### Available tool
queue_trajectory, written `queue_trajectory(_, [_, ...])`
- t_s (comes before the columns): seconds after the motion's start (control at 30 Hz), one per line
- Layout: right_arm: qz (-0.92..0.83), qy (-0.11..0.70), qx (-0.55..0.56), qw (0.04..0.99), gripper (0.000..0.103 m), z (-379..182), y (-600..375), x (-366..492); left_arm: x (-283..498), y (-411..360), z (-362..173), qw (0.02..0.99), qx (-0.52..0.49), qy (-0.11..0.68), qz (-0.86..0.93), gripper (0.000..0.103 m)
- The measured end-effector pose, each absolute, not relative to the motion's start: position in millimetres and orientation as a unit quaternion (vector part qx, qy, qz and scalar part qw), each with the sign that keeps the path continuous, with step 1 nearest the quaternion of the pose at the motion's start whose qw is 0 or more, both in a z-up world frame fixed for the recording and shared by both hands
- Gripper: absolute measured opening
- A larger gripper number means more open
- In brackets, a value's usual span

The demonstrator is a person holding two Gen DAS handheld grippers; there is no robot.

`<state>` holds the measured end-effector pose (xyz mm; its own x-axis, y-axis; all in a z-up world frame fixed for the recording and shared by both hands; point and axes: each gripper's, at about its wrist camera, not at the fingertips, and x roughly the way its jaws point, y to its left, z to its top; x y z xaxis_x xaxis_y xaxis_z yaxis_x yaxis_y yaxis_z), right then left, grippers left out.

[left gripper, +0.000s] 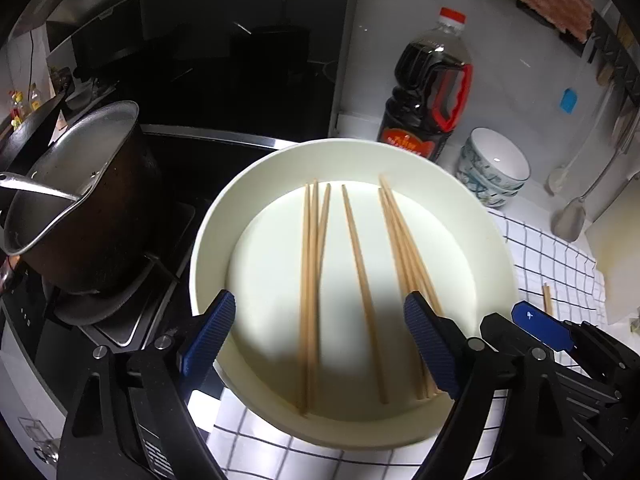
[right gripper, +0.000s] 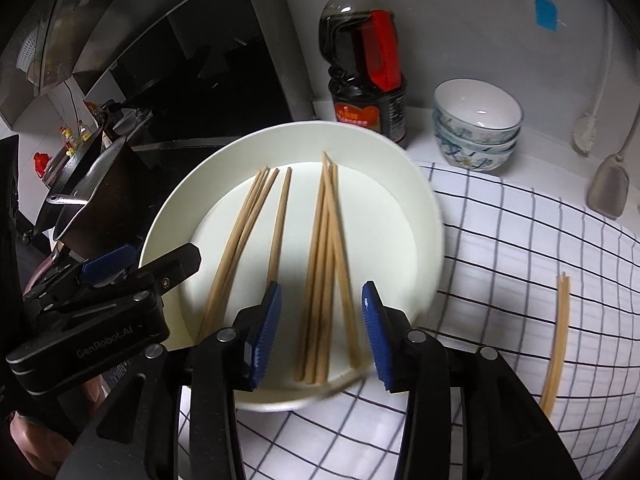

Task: Organize utensils
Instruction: 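Lift the open right tool away toward the remaining chopsticks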

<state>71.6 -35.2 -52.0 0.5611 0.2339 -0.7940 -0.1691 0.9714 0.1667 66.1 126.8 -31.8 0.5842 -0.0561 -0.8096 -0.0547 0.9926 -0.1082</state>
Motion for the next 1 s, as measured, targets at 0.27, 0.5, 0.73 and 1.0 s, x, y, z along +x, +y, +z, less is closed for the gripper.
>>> queue_trajectory(0.27, [0.096, 0.444, 0.042, 0.890, 0.050, -43, -68, 48, 49, 101, -21, 0.893, -0.058, 0.447, -0.016, 0.088])
queue_trajectory(0.5, [0.081, 0.440, 0.054, 0.893, 0.055, -41, -100, 23, 37, 75, -13, 0.895, -0.046, 0.442, -0.029, 0.093])
queue_trajectory(0.73, [0.060, 0.446, 0.078, 0.890, 0.056, -53, -139, -3, 25, 45, -16, 0.891, -0.030, 0.450, -0.050, 0.095])
queue_trajectory(1.0, [0.006, 0.463, 0.105, 0.880, 0.057, -73, -193, -33, 11, 1, -26, 0.886, -0.003, 0.453, -0.097, 0.095])
